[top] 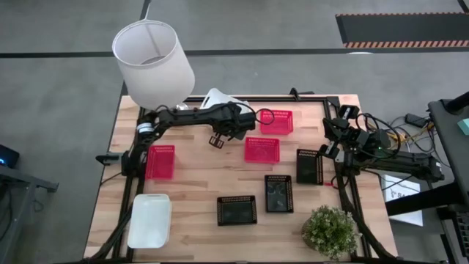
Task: Stack baskets by color
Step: Stack the middle white bin on top of the top white bin
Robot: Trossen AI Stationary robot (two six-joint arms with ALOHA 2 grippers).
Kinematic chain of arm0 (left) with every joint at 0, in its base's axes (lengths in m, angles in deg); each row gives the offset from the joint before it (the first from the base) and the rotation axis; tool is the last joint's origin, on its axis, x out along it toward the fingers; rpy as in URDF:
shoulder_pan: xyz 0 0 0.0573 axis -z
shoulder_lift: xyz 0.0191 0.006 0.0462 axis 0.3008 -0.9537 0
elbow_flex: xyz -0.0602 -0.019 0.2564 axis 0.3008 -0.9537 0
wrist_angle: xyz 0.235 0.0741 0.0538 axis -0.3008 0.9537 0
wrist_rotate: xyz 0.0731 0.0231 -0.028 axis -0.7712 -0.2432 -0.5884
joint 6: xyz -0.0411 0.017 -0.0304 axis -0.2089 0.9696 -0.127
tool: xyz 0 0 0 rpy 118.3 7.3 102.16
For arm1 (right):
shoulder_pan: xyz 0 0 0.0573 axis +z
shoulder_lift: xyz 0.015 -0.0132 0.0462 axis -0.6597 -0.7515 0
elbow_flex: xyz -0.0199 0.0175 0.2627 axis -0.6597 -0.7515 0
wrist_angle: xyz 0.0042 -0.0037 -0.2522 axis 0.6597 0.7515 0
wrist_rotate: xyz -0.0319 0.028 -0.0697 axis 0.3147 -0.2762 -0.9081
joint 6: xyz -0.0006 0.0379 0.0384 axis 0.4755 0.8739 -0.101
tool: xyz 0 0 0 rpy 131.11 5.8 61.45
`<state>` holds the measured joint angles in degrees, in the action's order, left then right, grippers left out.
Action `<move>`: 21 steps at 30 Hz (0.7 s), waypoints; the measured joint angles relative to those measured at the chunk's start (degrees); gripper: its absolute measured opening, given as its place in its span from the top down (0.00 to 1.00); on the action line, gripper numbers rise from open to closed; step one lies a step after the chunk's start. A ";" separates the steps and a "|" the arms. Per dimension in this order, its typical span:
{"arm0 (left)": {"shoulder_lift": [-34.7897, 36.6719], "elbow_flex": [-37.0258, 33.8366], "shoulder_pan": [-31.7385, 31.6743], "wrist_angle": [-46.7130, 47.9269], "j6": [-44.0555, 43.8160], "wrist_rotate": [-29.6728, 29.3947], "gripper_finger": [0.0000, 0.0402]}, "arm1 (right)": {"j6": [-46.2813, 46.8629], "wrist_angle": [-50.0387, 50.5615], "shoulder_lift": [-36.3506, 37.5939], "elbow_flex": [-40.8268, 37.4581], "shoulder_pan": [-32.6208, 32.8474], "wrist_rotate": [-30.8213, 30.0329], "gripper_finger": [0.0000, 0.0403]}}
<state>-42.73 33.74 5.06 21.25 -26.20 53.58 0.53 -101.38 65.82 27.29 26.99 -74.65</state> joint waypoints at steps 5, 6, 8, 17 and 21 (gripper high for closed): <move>-0.05 -0.04 -0.07 -1.03 -0.13 0.02 1.00 | 0.00 0.00 0.00 0.00 0.00 0.00 0.98; -0.05 -0.04 -0.10 -1.33 -0.15 0.03 1.00 | 0.00 0.02 0.00 0.00 0.00 0.00 0.98; -0.05 -0.04 -0.26 -1.46 -0.17 0.07 1.00 | 0.00 0.02 0.00 0.00 0.02 0.00 0.98; -0.03 -0.04 -1.13 -1.29 -0.55 3.08 0.87 | 0.00 0.07 0.00 0.00 0.02 0.00 0.98; 0.13 0.46 -1.09 -1.24 -0.55 2.97 0.78 | -0.28 0.09 0.00 0.00 0.00 0.00 0.98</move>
<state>-42.60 34.20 3.97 20.01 -26.74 56.56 0.25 -101.29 65.82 27.29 26.99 -74.65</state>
